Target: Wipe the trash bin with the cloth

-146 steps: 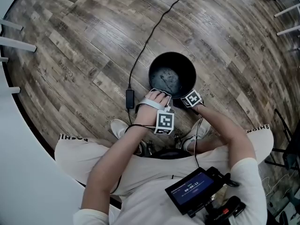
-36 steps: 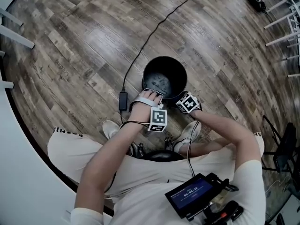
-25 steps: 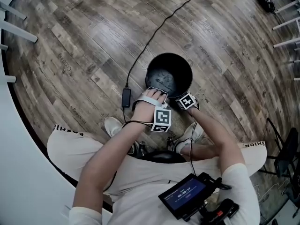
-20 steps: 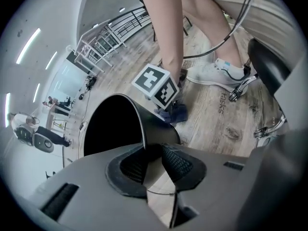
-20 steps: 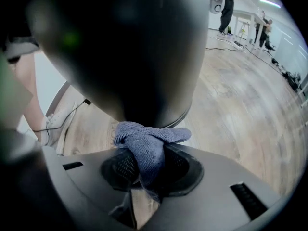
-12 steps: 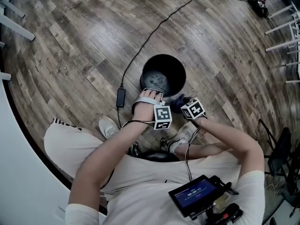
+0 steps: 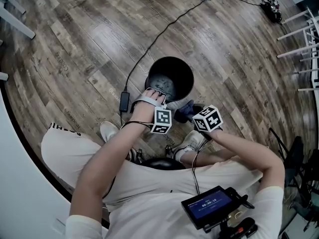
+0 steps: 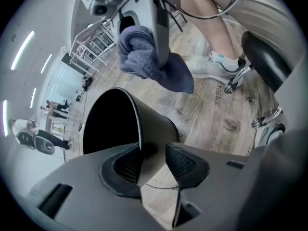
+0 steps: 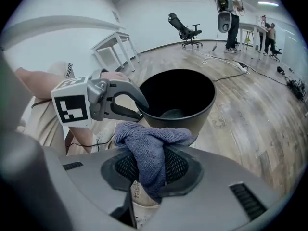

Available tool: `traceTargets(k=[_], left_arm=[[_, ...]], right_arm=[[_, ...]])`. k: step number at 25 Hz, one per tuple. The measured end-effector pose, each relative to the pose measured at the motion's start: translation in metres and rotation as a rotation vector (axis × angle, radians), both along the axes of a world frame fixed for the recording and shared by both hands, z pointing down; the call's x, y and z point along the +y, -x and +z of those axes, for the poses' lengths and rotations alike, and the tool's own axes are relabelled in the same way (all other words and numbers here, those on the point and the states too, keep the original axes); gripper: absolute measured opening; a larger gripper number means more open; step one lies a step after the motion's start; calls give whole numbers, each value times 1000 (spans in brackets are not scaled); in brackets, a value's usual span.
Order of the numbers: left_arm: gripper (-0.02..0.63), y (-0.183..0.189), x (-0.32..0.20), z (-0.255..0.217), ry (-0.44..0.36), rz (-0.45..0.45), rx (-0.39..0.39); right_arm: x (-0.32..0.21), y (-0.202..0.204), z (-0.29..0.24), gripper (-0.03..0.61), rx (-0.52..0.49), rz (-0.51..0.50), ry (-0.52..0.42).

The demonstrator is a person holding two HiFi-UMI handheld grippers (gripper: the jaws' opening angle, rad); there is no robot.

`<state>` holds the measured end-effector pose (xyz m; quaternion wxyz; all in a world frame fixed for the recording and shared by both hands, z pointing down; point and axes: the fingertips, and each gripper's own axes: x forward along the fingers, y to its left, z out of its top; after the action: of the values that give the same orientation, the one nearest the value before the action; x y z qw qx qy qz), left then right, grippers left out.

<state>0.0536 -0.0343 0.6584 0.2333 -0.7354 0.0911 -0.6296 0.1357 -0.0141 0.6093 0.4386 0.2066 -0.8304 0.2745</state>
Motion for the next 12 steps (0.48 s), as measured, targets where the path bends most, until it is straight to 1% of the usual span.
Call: traceTargets(k=[1,3,7,12], left_arm=[[150,0,-1,0,-21,11,-21],[121,-2,-1,-1,-34,22,-40],[109,-10,6,-2,-14,29,-36],[103,-15,6,-1,4,31,-24]], right_arm=[[-1,4,0,100,-5,-2,2],[-4,10,3,100,-7,-2,3],[-21,14,16,100,14,10,12],[-30,8,55,100,51,3,27]])
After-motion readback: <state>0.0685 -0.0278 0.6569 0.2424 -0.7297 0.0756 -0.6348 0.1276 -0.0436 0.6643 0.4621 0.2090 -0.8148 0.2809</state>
